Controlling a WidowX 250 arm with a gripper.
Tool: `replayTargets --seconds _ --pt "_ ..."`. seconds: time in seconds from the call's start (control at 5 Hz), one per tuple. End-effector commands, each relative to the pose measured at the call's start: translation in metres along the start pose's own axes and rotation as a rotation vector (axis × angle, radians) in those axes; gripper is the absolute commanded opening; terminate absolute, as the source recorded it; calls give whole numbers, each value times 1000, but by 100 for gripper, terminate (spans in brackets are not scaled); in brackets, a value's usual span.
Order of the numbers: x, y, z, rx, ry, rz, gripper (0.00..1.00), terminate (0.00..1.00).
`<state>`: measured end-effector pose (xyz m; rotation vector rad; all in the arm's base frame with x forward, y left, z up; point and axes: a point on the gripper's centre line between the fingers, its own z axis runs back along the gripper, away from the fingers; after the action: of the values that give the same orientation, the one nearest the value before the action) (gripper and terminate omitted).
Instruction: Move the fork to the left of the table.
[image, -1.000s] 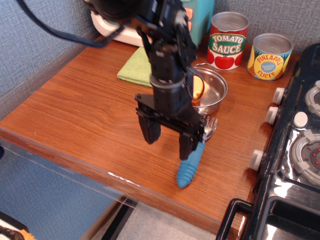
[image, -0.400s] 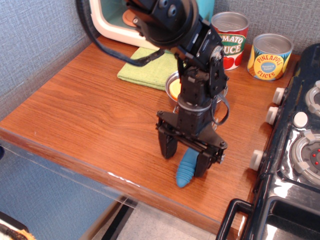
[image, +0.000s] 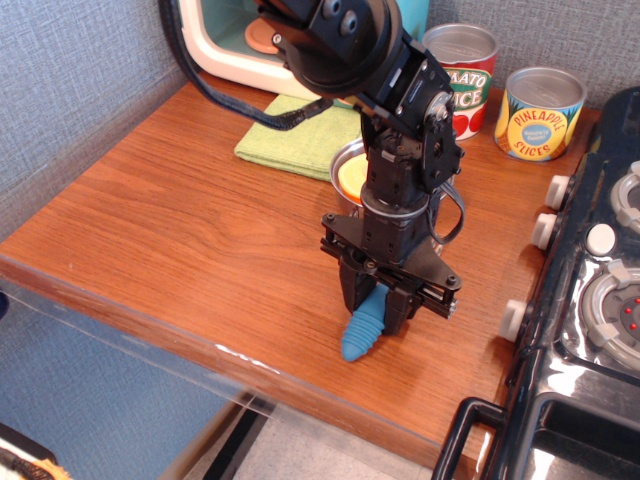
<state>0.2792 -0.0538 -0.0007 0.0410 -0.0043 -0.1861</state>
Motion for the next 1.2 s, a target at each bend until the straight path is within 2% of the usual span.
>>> replayTargets --seconds 0.0,0.2,0.4,0.6,0.8,1.0 --pt "-24 -1 13 -51 11 -57 0 0" --pt "-24 1 50 -112 -103 -119 0 0" --pt "-18 26 94 -152 -230 -106 0 0" --pt "-15 80 123 -125 -283 -5 0 0" --pt "-10 131 123 -64 -277 118 0 0" --pt "-8 182 109 -23 -237 160 0 0"
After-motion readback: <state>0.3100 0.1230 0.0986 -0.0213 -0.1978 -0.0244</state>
